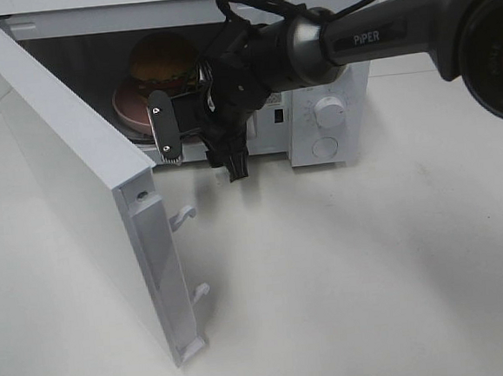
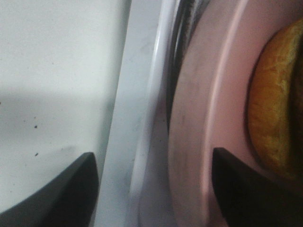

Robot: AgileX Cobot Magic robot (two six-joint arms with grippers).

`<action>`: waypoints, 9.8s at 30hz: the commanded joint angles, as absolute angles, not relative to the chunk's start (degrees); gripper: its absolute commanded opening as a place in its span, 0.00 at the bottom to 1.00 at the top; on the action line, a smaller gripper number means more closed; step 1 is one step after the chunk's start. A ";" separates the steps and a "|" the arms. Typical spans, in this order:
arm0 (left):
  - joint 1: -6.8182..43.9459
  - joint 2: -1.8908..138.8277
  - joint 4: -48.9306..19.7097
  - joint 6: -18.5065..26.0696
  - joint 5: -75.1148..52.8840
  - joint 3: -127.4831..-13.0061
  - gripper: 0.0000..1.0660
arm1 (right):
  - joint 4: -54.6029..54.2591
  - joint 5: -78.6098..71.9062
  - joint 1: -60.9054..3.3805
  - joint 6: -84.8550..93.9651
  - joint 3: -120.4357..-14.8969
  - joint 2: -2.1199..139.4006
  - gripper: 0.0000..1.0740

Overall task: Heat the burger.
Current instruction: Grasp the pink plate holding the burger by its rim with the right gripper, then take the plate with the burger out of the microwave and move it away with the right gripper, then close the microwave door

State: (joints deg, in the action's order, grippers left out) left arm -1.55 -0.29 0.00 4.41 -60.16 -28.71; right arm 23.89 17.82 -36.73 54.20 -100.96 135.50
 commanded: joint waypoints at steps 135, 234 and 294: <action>-1.60 -1.38 0.57 4.53 -59.64 -28.59 0.94 | 17.25 33.29 -36.27 67.44 -35.92 53.57 0.00; -1.60 -1.38 0.57 4.53 -59.64 -28.59 0.94 | 51.74 53.80 -21.43 -50.42 -43.03 101.64 0.04; -1.60 -1.38 0.63 4.53 -59.64 -28.59 0.94 | 18.91 46.01 -21.60 -15.24 -46.01 65.37 0.78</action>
State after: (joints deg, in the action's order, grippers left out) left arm -1.55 -0.29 0.40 4.64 -60.16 -28.71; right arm 20.91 43.95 -21.66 -18.28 -45.95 68.93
